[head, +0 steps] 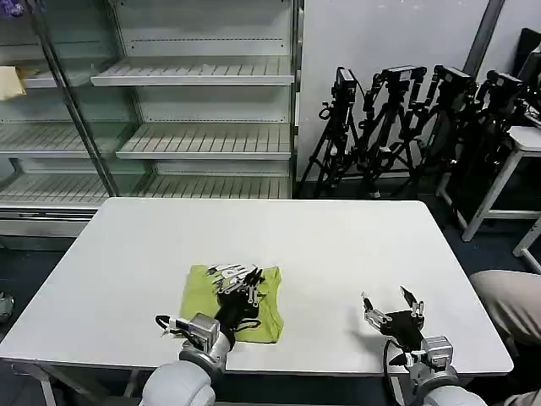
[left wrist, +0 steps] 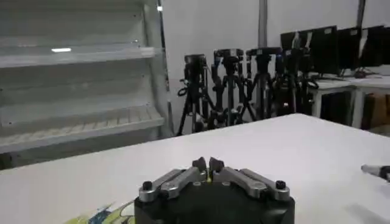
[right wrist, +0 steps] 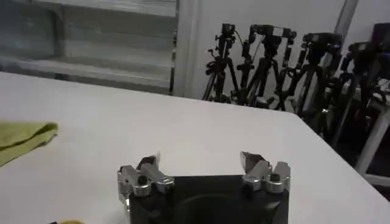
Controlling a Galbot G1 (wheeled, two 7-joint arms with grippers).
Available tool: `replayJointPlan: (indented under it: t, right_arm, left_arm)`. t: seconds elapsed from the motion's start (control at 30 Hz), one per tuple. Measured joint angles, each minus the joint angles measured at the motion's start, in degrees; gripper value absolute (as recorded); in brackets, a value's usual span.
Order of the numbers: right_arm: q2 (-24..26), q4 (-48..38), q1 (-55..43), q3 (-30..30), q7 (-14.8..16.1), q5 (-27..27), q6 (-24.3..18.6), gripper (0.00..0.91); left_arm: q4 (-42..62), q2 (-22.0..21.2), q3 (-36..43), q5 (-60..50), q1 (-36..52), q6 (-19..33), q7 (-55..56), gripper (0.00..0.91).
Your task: Fold and organize the clothes.
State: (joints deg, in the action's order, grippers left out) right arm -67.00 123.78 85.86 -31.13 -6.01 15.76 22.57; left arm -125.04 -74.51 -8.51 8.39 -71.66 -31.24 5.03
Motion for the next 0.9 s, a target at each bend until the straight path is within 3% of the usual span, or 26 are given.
replayJointPlan:
  t: [0.27,0.3,0.37,0.4,0.43,0.9]
  right_arm:
    - [0.21,-0.33,-0.1,-0.21,0.03,-0.03,-0.35,0.907]
    - [0.21,-0.38,-0.09,-0.24,0.05,-0.02,-0.4,0.907]
    - [0.22,-0.53,-0.09,-0.25,0.12,-0.02,-0.54,0.907]
    - [0.18,-0.65,-0.09,-0.25,0.14,-0.02,-0.63,0.907]
    - [0.14,-0.76,-0.11,-0.25,0.15,-0.02,-0.72,0.907]
    - [0.08,-1.31,0.02,-0.21,0.5,-0.04,-1.5,0.907]
  left_arm:
    - [0.53,-1.19,1.52,0.94,0.22,-0.23,0.45,0.02]
    - [0.69,-1.28,1.53,0.96,0.34,-0.21,0.5,0.06]
    - [1.15,-1.51,1.69,1.01,0.47,-0.15,0.6,0.282]
    - [1.39,-1.62,1.86,1.11,0.47,-0.05,0.67,0.494]
    - [1.7,-1.72,2.05,1.3,0.47,0.1,0.67,0.907]
    - [1.7,-2.94,1.82,4.92,0.59,5.29,1.01,0.907]
